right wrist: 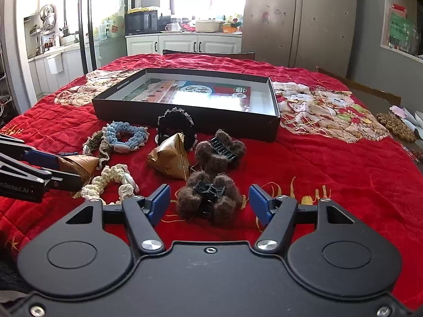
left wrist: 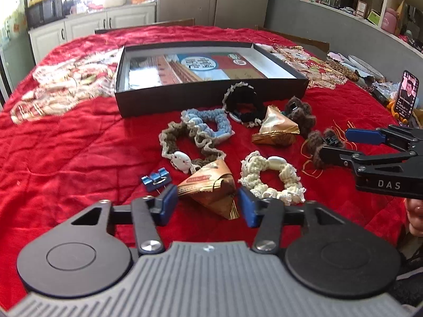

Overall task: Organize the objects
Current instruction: 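Grasp the tan paper pyramid packet with the left gripper while the right grasps the brown fuzzy clip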

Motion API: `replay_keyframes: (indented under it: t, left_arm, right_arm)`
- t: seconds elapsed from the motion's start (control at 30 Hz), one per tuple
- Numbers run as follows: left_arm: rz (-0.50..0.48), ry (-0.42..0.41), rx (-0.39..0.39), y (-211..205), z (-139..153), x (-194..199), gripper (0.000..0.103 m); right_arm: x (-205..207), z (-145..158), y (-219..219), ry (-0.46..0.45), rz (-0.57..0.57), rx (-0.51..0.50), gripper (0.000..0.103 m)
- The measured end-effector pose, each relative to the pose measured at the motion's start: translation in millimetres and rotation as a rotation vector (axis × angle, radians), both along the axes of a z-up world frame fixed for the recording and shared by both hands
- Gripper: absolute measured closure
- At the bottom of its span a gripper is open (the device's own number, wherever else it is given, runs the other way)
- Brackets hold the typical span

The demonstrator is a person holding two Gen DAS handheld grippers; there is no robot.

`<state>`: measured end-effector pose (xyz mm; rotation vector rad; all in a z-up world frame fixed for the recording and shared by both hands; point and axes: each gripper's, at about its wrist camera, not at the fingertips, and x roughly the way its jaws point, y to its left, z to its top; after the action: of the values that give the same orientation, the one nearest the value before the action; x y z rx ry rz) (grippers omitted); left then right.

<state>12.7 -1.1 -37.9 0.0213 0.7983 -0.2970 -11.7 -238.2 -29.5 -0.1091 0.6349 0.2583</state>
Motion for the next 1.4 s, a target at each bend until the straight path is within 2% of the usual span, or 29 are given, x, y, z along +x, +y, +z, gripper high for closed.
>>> replay_keyframes:
  t: [0.27,0.6,0.77,1.0,1.4]
  left_arm:
    - [0.008,-0.024,0.006,-1,-5,5,0.05]
    - [0.013,-0.037,-0.007,-2,-10,15,0.046]
    - [0.011,-0.045,0.002,-3,-11,15,0.054]
    - [0.008,-0.051,-0.009,0,-8,14,0.056]
    - [0.009,-0.095,-0.033,5,10,8,0.063]
  right_arm:
    - [13,-12,3,0.042,0.005,0.001,0.047]
    - [19,-18,2,0.045,0.002,0.014,0.049]
    - [21,-20,2,0.042,0.001,0.021,0.056]
    - [19,-18,-2,0.034,-0.004,0.035,0.06]
    - [16,-1,-8,0.002,-0.01,0.059,0.06]
